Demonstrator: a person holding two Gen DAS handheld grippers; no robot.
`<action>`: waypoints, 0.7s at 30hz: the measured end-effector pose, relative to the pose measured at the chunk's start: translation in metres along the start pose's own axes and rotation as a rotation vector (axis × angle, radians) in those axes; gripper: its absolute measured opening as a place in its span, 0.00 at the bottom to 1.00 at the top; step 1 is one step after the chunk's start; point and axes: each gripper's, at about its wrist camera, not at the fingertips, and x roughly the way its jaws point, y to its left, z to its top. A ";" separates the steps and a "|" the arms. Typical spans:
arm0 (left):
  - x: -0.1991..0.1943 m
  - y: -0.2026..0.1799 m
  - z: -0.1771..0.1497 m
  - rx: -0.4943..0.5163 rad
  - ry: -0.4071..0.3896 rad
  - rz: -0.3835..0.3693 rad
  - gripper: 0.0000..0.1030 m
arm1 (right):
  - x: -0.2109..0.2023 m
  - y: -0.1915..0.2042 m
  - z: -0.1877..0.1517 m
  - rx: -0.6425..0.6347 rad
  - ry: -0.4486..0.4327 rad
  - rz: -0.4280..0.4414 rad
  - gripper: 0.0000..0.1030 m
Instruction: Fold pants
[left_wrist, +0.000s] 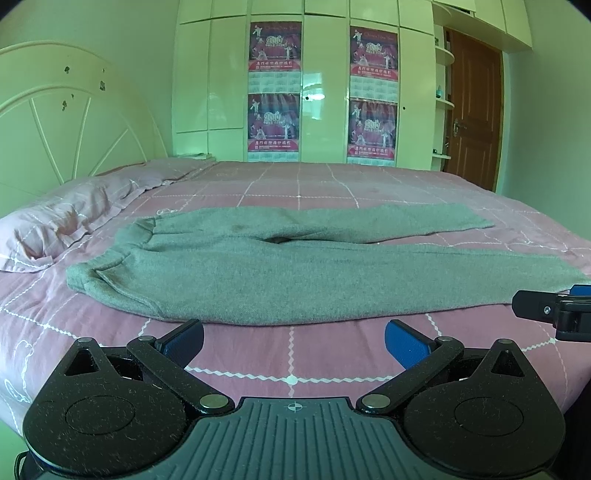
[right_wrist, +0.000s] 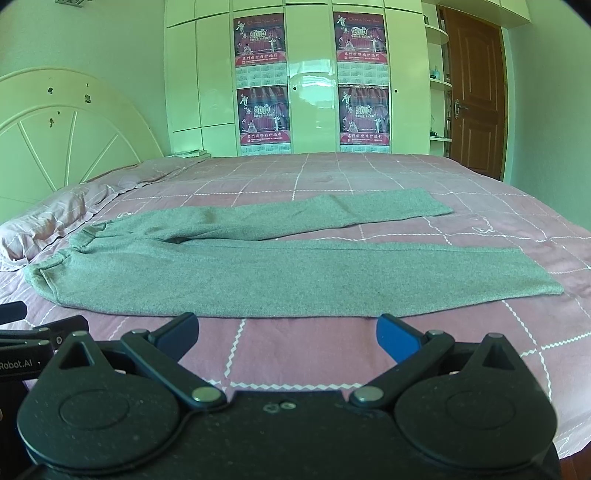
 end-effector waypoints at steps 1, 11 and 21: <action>0.000 0.000 0.000 -0.001 -0.001 -0.001 1.00 | 0.000 0.000 0.000 0.000 0.000 0.000 0.94; -0.001 -0.001 0.000 0.001 -0.003 0.000 1.00 | 0.000 0.000 0.000 0.000 0.001 -0.001 0.94; -0.003 -0.002 0.001 0.001 -0.004 0.000 1.00 | 0.000 0.000 0.000 0.000 0.002 -0.001 0.94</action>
